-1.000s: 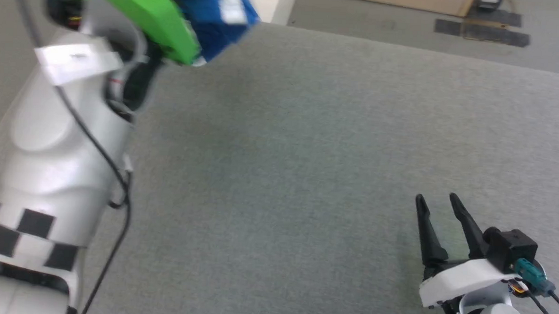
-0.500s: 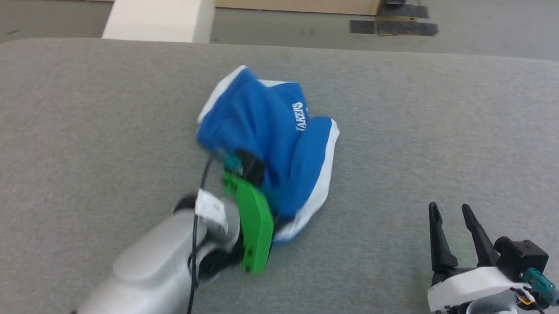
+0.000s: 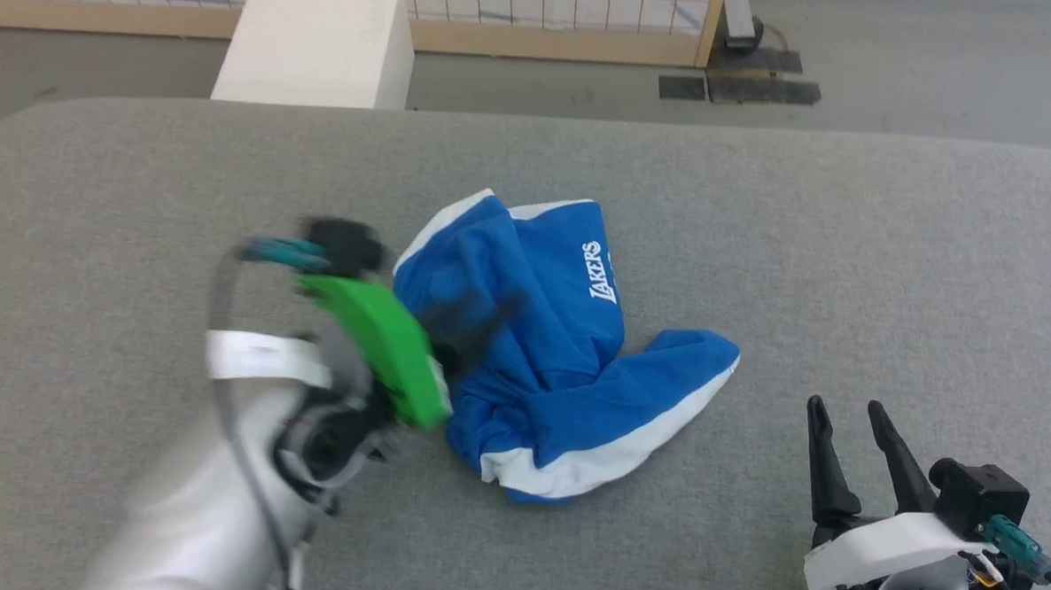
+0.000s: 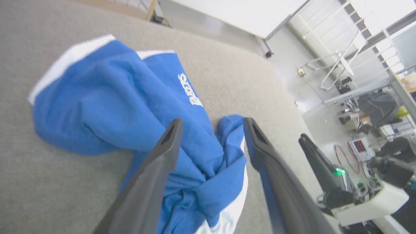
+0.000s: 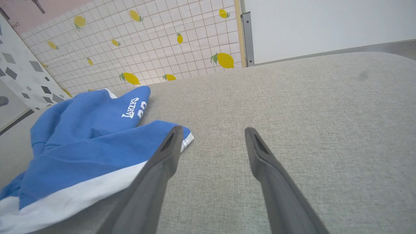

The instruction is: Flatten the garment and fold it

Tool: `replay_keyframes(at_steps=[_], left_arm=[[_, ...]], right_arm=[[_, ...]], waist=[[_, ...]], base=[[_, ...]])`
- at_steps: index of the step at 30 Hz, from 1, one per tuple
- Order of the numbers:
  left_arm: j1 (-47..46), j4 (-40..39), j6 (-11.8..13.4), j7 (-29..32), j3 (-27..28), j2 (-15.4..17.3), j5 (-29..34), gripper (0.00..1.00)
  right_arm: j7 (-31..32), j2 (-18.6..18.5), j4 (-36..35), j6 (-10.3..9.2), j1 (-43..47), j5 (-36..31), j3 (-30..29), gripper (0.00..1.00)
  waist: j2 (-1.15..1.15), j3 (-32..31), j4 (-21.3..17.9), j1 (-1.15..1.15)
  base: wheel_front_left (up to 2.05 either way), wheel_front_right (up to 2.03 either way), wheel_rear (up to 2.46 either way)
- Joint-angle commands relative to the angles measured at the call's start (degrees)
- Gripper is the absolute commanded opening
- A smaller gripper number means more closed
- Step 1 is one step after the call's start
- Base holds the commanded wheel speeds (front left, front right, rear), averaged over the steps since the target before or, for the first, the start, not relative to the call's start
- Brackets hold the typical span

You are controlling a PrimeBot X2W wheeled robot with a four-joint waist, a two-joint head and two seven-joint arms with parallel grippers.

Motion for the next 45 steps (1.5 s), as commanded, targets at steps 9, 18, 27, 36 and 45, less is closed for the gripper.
replay_keyframes(at_steps=[9,18,27,36,45], left_arm=[[12.17,-5.16,4.09,-28.04,13.01,4.44,5.90,1.00],[23.70,-10.86,10.99,-31.25,22.24,0.34,33.20,1.00],[25.45,-12.27,7.89,-31.27,26.24,-5.57,43.56,1.00],[24.64,-9.24,2.92,-31.27,29.38,-9.43,46.17,1.00],[25.03,-6.69,0.36,-31.27,31.31,-12.04,47.40,1.00]], right_arm=[[4.11,-0.04,-0.21,-0.09,-0.93,0.08,-1.80,1.00],[28.15,-0.04,-0.08,-0.09,-9.45,-7.17,-2.81,1.00],[49.65,-0.04,2.06,-0.09,-20.86,-18.14,2.22,1.00],[59.79,-0.04,7.09,-0.09,-20.28,-17.97,4.28,0.46],[52.72,-0.04,-3.18,-0.09,-21.49,-14.18,-7.48,0.00]], waist=[[0.00,-2.18,2.15,0.00],[0.00,0.68,4.41,0.00],[0.00,6.09,8.33,0.00],[0.00,7.74,9.92,0.00],[0.00,4.21,6.86,0.00]], base=[[0.00,0.00,0.00],[0.00,0.00,0.00],[0.00,0.00,0.00],[0.00,0.00,0.00],[0.00,0.00,0.00]])
